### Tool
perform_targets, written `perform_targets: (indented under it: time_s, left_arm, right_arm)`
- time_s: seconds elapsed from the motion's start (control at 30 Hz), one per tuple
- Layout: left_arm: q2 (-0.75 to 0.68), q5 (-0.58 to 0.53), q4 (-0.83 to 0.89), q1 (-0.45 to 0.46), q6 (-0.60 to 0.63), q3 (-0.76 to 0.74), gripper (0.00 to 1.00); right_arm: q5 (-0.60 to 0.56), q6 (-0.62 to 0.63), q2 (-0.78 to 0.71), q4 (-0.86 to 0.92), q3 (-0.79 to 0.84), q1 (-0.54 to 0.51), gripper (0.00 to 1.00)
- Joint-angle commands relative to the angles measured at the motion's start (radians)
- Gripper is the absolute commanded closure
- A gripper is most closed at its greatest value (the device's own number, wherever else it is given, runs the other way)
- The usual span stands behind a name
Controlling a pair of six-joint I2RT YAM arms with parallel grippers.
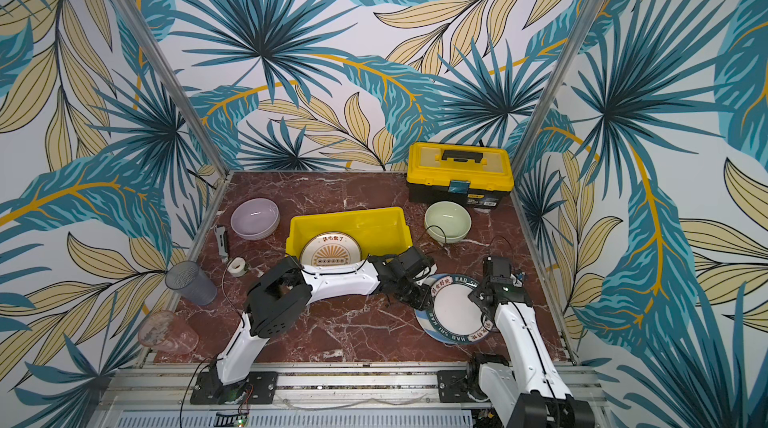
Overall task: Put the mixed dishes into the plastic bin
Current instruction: 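Grip the teal-rimmed plate rim with the left gripper while the right gripper pins it, then tilt the teal-rimmed plate up off the striped plate with the left gripper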
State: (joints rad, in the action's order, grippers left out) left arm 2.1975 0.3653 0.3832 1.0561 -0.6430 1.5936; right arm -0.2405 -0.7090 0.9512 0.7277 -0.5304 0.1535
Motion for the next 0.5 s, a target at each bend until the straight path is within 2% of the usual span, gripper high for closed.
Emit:
perform_targets:
  time_s: [0.0,0.27,0.47]
  left_arm:
    - [0.019,-0.003,0.004,-0.009,0.012,-0.02,0.71]
    - [0.029,0.001,0.005,-0.008,0.011,-0.017,0.74]
    - [0.033,-0.004,0.005,-0.001,0.006,-0.017,0.76]
  right_arm:
    - [0.033,-0.03,0.004,-0.029,0.039,-0.003,0.25]
    - [0.109,-0.032,-0.005,-0.079,0.077,-0.004,0.29]
    - [0.19,-0.018,-0.094,-0.12,0.095,-0.003,0.34]
